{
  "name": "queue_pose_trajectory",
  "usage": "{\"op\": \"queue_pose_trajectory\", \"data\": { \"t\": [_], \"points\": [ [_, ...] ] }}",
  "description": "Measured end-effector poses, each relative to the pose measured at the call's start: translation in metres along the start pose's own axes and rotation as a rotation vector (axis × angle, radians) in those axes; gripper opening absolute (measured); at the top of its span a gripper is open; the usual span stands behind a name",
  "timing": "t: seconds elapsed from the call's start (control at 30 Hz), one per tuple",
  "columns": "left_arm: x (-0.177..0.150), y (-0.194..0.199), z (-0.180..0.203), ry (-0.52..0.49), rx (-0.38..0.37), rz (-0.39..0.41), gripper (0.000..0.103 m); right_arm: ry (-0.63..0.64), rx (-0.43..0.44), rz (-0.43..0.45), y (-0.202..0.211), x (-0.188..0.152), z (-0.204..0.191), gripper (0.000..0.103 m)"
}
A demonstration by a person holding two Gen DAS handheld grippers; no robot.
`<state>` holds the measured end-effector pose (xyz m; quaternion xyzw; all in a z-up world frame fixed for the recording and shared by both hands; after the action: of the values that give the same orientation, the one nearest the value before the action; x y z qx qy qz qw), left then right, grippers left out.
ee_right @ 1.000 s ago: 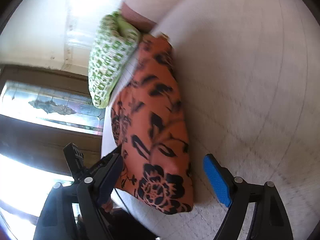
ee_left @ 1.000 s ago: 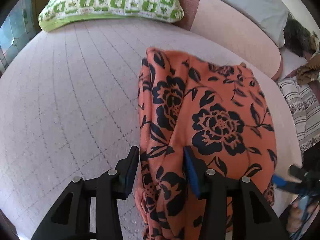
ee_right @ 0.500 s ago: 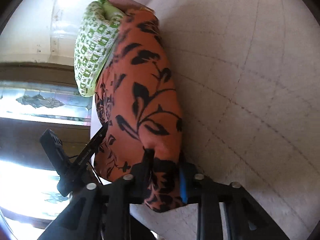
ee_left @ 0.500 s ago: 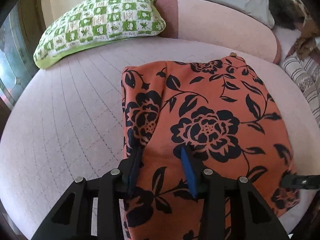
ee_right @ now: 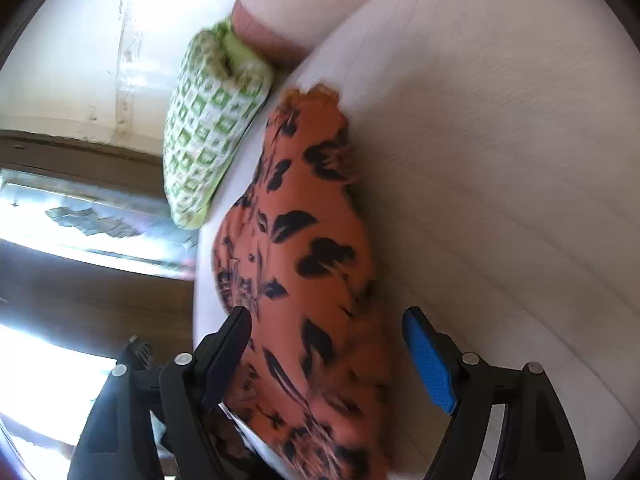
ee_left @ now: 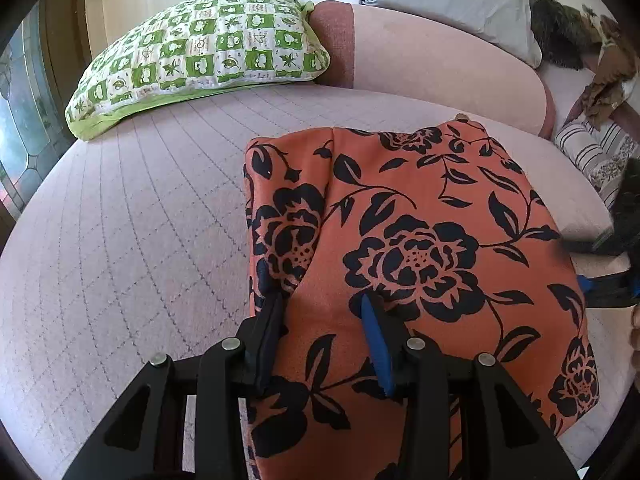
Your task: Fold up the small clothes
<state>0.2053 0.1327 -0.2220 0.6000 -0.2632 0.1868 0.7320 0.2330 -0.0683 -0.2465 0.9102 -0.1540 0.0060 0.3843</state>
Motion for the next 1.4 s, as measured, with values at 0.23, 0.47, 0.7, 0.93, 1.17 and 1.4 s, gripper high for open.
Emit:
{"op": "queue_pose_trajectory", "data": {
  "t": [0.23, 0.47, 0.7, 0.93, 1.17, 1.4],
  "points": [
    [0.01, 0.012, 0.006, -0.01, -0.009, 0.005, 0.041, -0.076, 0.002, 0.011, -0.006, -0.008, 0.006, 0.035],
    [0.018, -0.01, 0.007, 0.006, -0.023, -0.046, 0.042, -0.039, 0.036, 0.104, 0.031, 0.013, -0.009, 0.073],
    [0.016, -0.01, 0.002, 0.006, -0.031, -0.009, 0.042, -0.041, -0.005, -0.022, -0.021, 0.06, -0.002, 0.042],
    [0.015, -0.011, 0.002, 0.0, -0.019, 0.0, 0.042, -0.19, 0.056, 0.021, -0.029, 0.056, 0.025, 0.032],
    [0.016, -0.009, 0.001, 0.019, -0.033, 0.0, 0.042, -0.035, -0.026, 0.058, 0.017, 0.037, -0.008, 0.068],
    [0.017, -0.01, 0.004, 0.025, -0.039, 0.0, 0.042, -0.026, -0.061, -0.012, 0.001, 0.016, 0.015, 0.042]
  ]
}}
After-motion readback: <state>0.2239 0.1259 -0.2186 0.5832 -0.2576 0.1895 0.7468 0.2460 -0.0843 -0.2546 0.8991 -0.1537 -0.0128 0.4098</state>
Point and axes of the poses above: each gripper's, at about its wrist camera, not at the fingertips, and y roughly against the way its jaws point, z to its right, x to its top, the point moved 10 cm from there along -y, roughly the way its jaws point, and after that the axes turned 6 degrees about -x, right-handed, at the moved point
